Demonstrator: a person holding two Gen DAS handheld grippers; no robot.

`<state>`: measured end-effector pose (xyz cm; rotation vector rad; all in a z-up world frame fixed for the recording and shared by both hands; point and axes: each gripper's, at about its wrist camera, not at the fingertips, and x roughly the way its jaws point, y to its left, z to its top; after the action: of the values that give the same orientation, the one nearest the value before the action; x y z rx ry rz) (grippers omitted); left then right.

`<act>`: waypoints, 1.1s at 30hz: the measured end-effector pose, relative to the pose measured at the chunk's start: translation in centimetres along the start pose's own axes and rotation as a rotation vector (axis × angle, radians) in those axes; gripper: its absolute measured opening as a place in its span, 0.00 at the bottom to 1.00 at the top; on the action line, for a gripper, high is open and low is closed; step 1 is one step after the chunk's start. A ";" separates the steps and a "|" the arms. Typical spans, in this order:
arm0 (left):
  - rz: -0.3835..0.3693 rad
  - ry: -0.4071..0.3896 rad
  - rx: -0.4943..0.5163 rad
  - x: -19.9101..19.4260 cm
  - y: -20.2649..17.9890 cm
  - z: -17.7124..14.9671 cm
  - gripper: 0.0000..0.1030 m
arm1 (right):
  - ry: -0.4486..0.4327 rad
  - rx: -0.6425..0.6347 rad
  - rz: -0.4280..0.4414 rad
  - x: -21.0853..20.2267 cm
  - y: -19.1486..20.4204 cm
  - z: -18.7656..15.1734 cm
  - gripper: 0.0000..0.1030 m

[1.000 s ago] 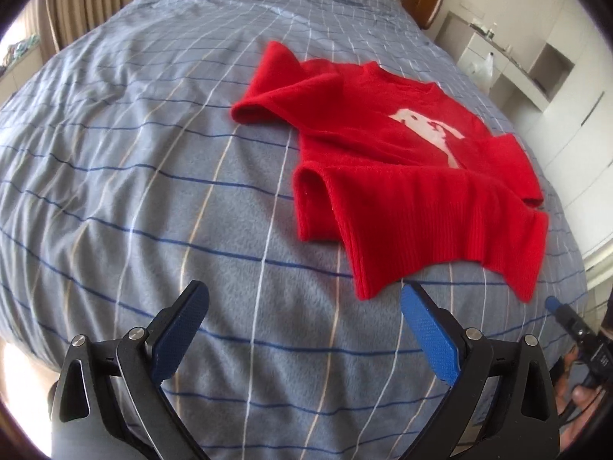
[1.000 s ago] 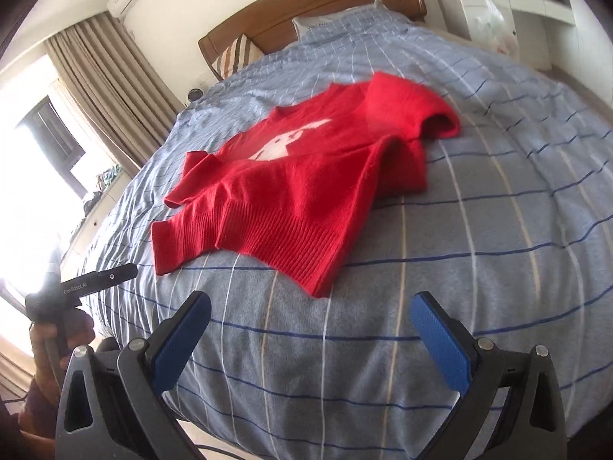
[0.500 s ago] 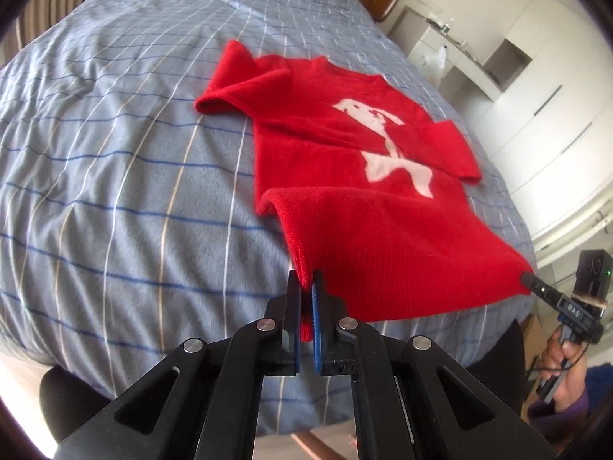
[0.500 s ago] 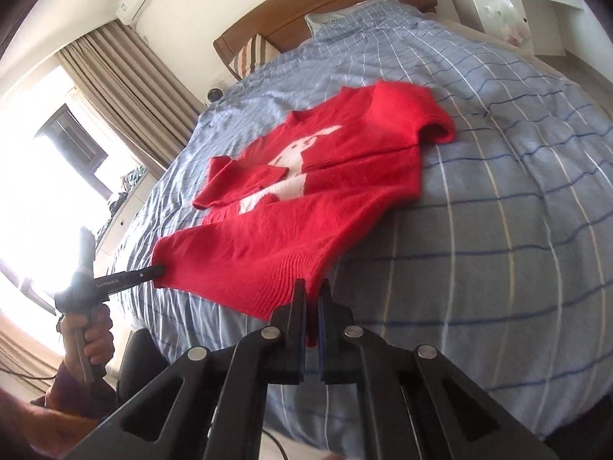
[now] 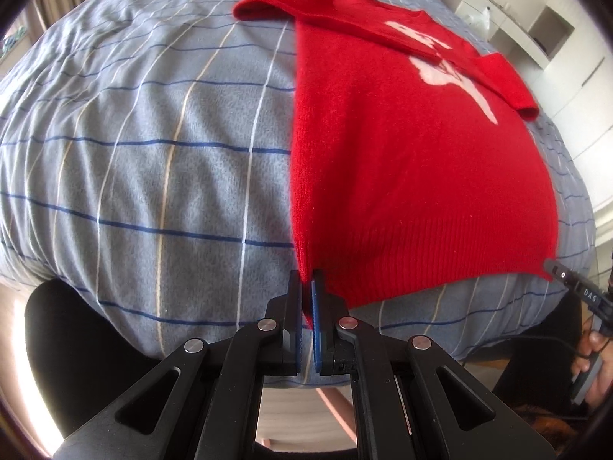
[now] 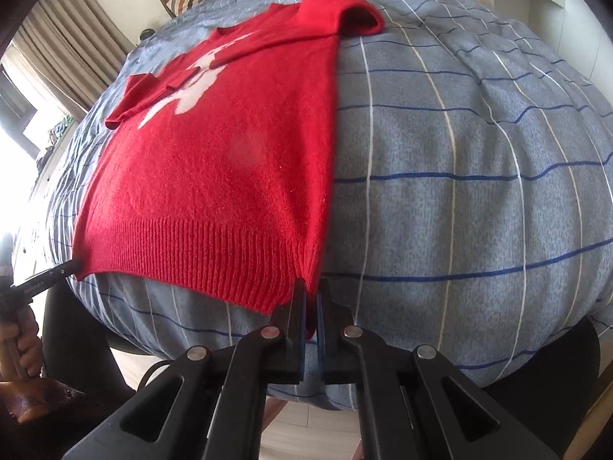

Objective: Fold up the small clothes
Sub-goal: 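Grasp the sweater hem with the left tool while the right tool grasps it too, pulling it flat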

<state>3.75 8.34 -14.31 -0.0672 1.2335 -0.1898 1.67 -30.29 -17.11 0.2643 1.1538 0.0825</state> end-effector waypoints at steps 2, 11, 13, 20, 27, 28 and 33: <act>0.011 0.005 -0.010 1.6 -0.1 0.1 0.02 | 0.015 0.008 -0.011 1.4 -0.4 0.0 0.04; 0.053 -0.004 -0.002 3.7 -1.1 0.6 0.02 | -0.007 0.062 0.016 2.7 -1.5 -0.6 0.03; 0.056 -0.004 -0.003 3.7 -1.1 0.8 0.02 | -0.009 0.067 0.022 2.8 -1.9 -0.7 0.03; 0.066 -0.015 0.005 4.2 -1.7 0.6 0.03 | -0.020 0.069 0.025 3.4 -1.6 -0.4 0.03; 0.062 -0.023 0.004 4.5 -1.6 0.6 0.03 | -0.027 0.074 0.016 3.6 -1.4 -0.4 0.04; 0.062 -0.023 0.004 4.5 -1.6 0.6 0.03 | -0.027 0.074 0.016 3.6 -1.4 -0.3 0.04; 0.067 -0.024 0.010 4.5 -1.7 0.6 0.03 | -0.031 0.072 0.011 3.7 -1.3 -0.3 0.03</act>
<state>5.56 5.80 -18.05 -0.0197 1.2091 -0.1369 2.77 -30.76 -20.83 0.3346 1.1261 0.0471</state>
